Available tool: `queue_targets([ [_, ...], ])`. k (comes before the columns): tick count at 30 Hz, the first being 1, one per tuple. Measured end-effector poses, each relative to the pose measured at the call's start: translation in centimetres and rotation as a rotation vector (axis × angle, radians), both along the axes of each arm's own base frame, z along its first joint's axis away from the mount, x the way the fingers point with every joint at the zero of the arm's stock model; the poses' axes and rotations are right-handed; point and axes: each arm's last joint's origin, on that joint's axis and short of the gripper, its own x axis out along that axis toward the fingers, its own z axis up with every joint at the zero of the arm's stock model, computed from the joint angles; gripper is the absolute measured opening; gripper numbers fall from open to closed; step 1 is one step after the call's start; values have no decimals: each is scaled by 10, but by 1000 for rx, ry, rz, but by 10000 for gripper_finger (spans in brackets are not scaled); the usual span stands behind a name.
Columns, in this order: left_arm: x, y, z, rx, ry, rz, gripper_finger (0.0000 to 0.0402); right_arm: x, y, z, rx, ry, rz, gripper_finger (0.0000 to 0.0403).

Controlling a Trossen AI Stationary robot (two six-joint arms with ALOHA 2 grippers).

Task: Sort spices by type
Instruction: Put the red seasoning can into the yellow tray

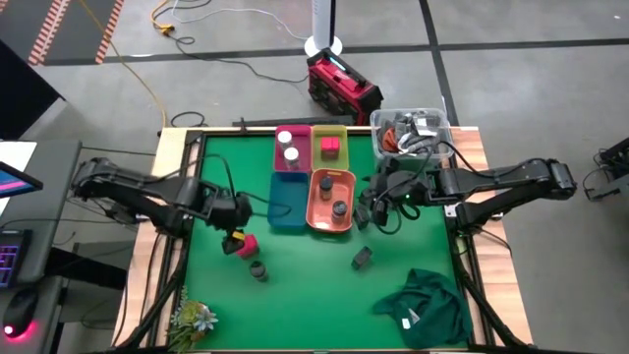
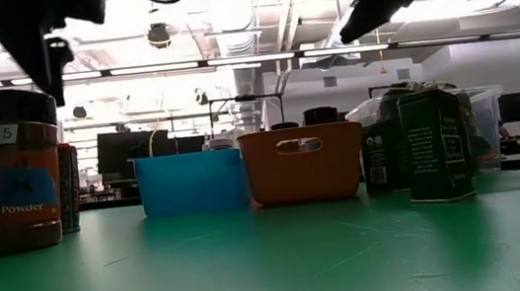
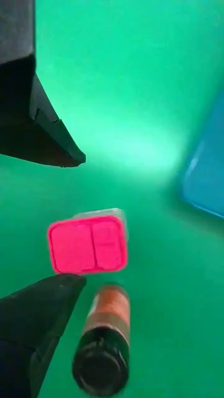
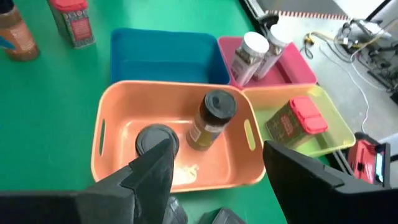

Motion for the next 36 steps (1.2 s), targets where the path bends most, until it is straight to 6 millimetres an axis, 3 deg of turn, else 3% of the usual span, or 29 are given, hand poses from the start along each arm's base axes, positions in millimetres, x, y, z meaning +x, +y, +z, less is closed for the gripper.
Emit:
queue_targets([
  [9, -5, -21, -30, -8, -12, 137, 279, 1, -6, 1, -15, -8, -14, 276],
  [15, -3, -30, -31, -29, -72, 143, 279, 1, -9, 1, -15, -8, -28, 276],
  [27, 22, -43, -66, 108, 55, 68, 280, 1, -9, 1, -15, -11, -28, 276],
  [36, 16, -41, -59, 99, 30, 56, 280, 1, -9, 1, -15, -10, -28, 276],
])
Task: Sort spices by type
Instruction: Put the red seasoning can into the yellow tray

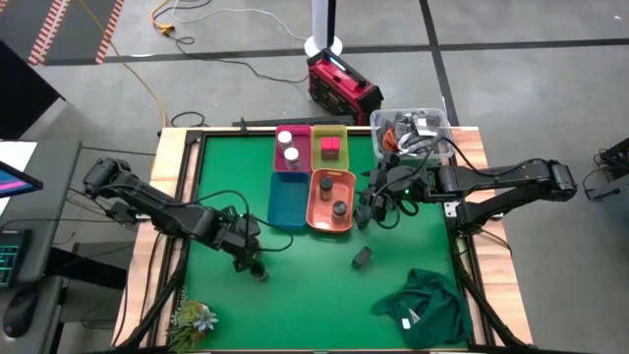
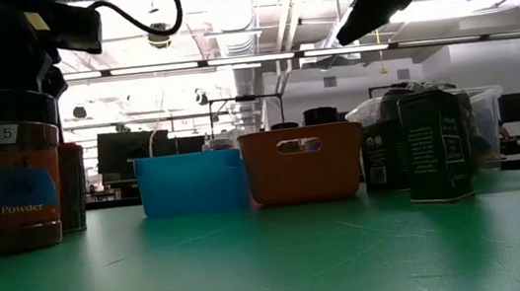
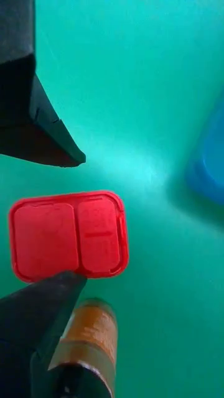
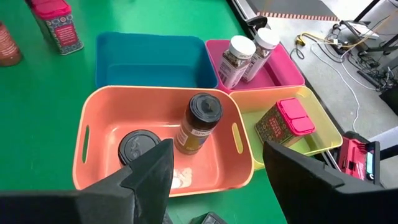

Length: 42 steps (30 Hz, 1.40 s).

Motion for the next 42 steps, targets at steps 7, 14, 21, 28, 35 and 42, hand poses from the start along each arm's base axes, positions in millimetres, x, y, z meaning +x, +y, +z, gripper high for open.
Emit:
queue_targets([
  [7, -13, 6, 14, -23, -41, 23, 279, 0, 0, 0, 1, -1, -1, 276],
  [14, -10, 4, 12, -50, -71, 50, 279, 0, 0, 1, 2, -8, -1, 276],
  [21, -12, 4, -10, -88, -73, 44, 280, 0, 0, 1, 1, -9, 0, 276],
  [28, -15, 6, -17, -63, -45, 15, 280, 1, 0, 1, 1, -13, 0, 276],
  [35, -15, 6, -17, -25, -33, -86, 264, 1, 0, 1, 1, -18, 1, 276],
  [42, -12, 8, -17, 8, -33, -187, 238, 1, 0, 1, 2, -18, 4, 276],
])
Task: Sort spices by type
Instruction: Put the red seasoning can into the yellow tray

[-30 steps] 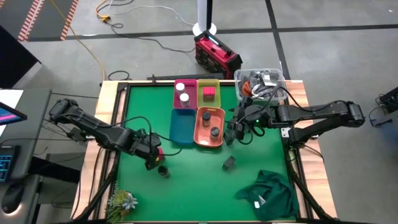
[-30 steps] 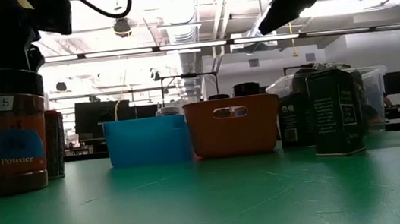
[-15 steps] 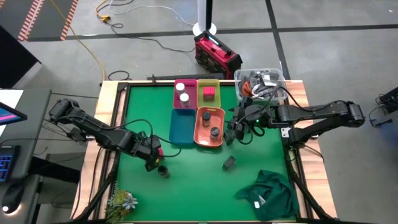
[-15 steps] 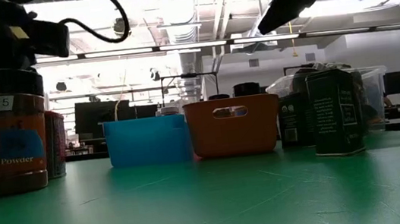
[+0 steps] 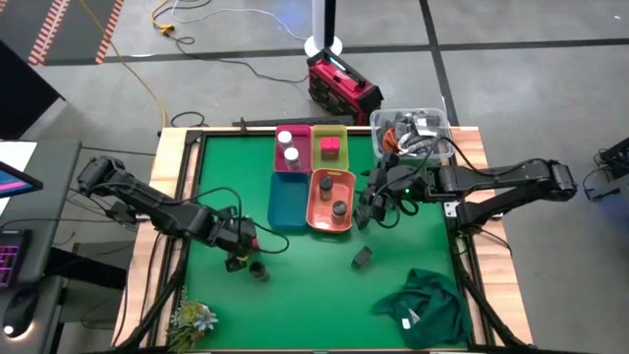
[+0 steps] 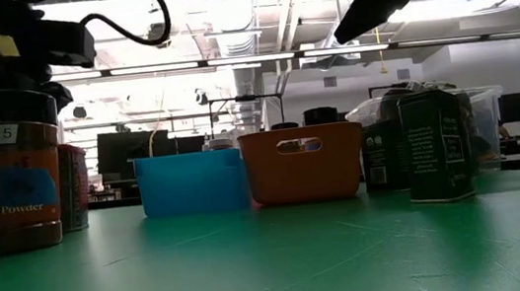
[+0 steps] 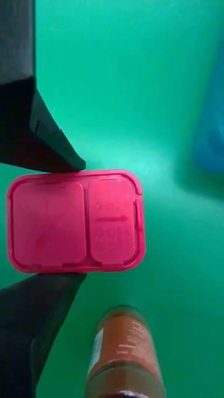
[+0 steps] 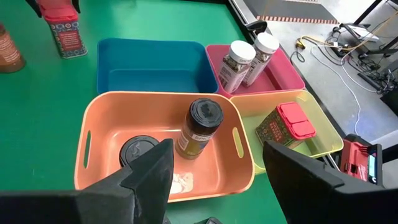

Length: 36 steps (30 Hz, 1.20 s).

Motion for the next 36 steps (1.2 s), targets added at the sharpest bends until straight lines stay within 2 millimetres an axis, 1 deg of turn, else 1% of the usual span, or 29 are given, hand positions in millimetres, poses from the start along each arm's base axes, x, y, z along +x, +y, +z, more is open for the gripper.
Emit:
queue_targets([
  [4, 2, 5, 0, 16, 3, -14, 216, 0, 0, 0, -3, 1, 2, 276],
  [12, 7, 21, 1, 44, 13, -12, 214, 0, 0, 0, -5, 5, 3, 276],
  [14, 9, 27, 4, 47, 10, -16, 214, 0, 0, 0, -5, 5, 3, 276],
  [19, 22, 38, 24, -96, -39, -93, 214, 0, 0, 0, -6, 6, 4, 276],
  [21, 27, 43, 33, -127, -75, -126, 214, 0, 0, 0, -6, 7, 4, 276],
  [25, 37, 60, 52, -83, -164, -133, 214, 0, 0, 0, -8, 7, 6, 276],
  [30, 53, 82, 78, -1, -364, -150, 214, 0, 0, 0, -8, 8, 5, 276],
  [36, 61, 111, 99, 129, -531, -144, 214, 0, 1, 0, -6, 8, 7, 276],
])
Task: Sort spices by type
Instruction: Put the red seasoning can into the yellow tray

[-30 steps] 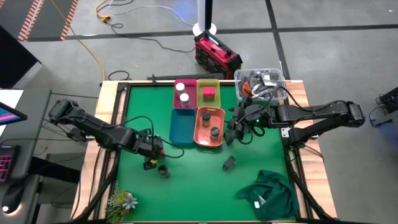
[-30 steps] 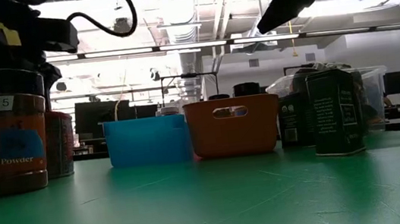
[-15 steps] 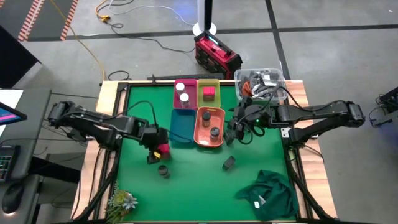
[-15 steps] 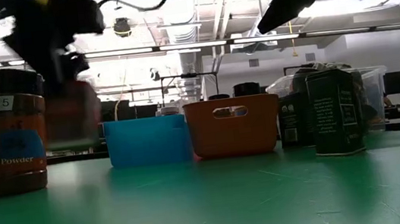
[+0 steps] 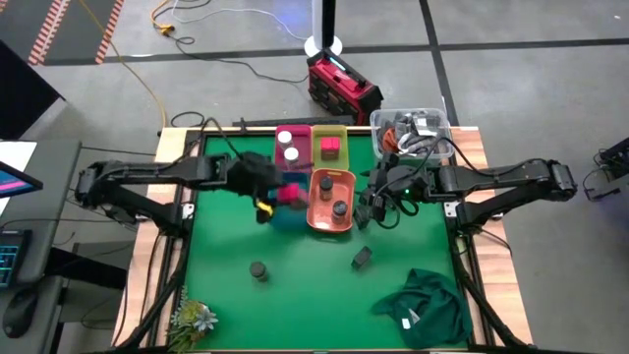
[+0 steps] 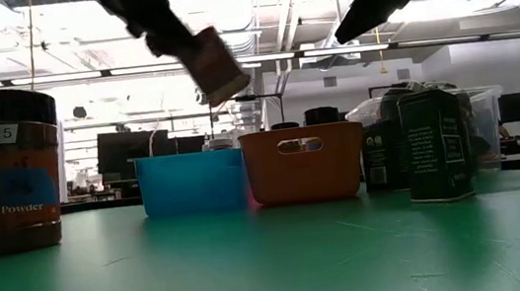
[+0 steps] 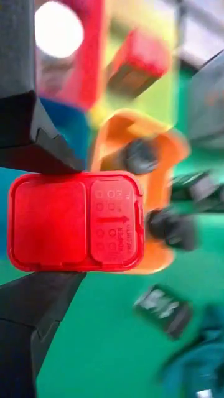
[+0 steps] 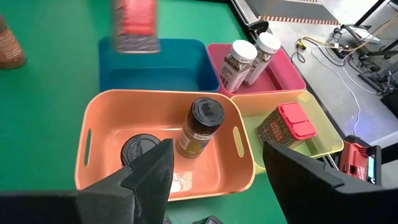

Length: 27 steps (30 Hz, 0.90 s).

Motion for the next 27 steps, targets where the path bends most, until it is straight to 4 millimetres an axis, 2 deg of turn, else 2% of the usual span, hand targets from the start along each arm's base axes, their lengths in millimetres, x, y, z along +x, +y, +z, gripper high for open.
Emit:
queue_targets([
  [6, 11, 34, 14, 115, -199, 65, 214, 0, 0, 0, 1, -1, -1, 276],
  [10, 24, 64, 6, 99, -213, 95, 214, 0, 0, 0, 1, -3, -1, 276],
  [17, 66, 115, -3, 136, -96, 120, 214, 0, 0, 0, 2, 4, 0, 276],
  [22, 98, 142, -17, 137, 43, 96, 214, -2, 0, -2, 2, 28, 0, 276],
  [27, 119, 164, -28, 144, 143, 83, 214, -4, 0, -5, 12, 57, -8, 276],
])
